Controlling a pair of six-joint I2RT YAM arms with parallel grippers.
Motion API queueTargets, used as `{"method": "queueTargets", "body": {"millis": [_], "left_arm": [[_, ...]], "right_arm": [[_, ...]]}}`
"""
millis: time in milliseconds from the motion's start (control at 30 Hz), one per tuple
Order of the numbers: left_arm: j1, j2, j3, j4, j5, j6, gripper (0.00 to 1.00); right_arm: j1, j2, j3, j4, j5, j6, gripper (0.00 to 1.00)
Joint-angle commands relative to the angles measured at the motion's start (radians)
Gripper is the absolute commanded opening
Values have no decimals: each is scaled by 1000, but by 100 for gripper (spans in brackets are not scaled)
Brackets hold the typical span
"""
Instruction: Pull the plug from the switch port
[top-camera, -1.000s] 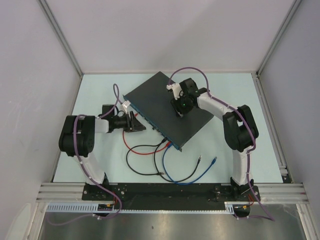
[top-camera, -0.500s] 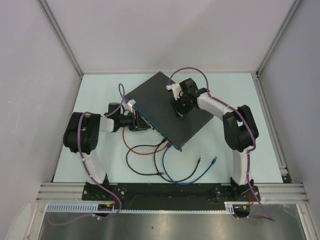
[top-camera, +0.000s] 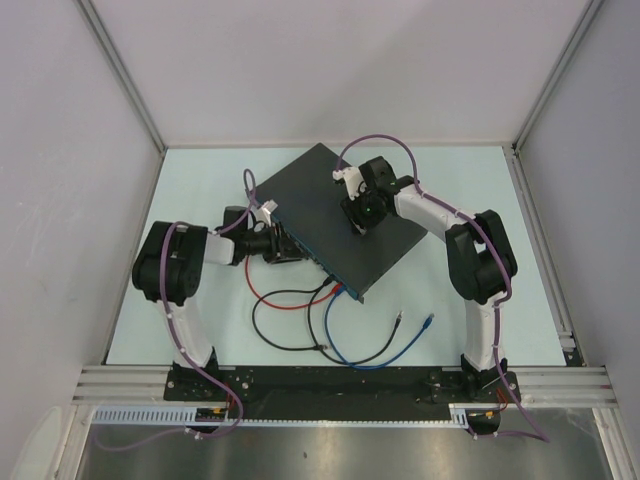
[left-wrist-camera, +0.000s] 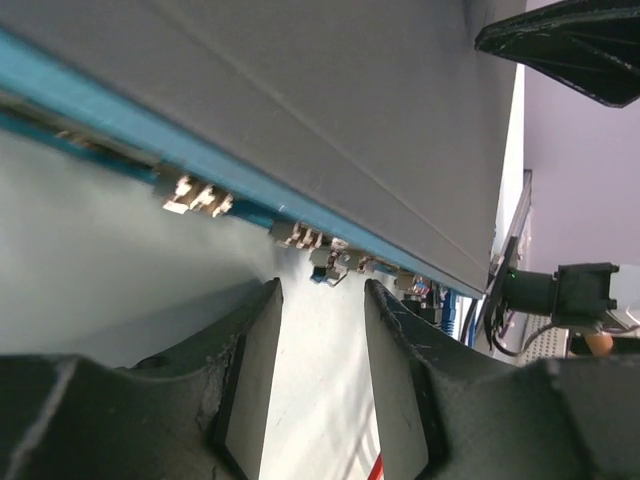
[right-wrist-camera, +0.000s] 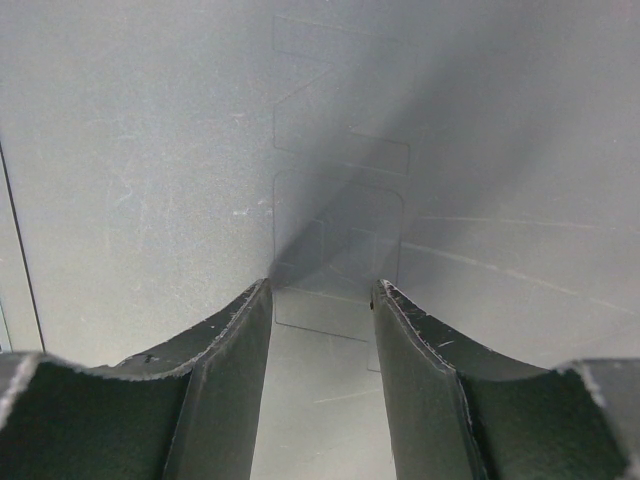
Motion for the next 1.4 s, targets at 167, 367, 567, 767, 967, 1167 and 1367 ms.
{"method": "queueTargets", "body": {"millis": [167,367,567,767,967,1167,1367], "left_arm": [[-41,76,39,5,-30,-1,46],[-47,114,56,15,-18,-14,41],[-45,131,62,25,-12,-23,27],[-37,114,71,-20,-22,6,6],[13,65,47,-101,-9,65,0],[82,1,15,-205,85,155,0],[197,-38,10,-504,115,411,0]], "right_arm": [[5,35,-52,-135,10,-2,51],[11,36,-52,-138,13,-4,51],[11,36,-52,-137,16,-5,51],[13,44,-52,-128,16,-7,51],[16,49,-48,-119,18,-8,51],[16,65,-22,-117,19,-13,51],[8,75,-13,-122,9,-13,51]]}}
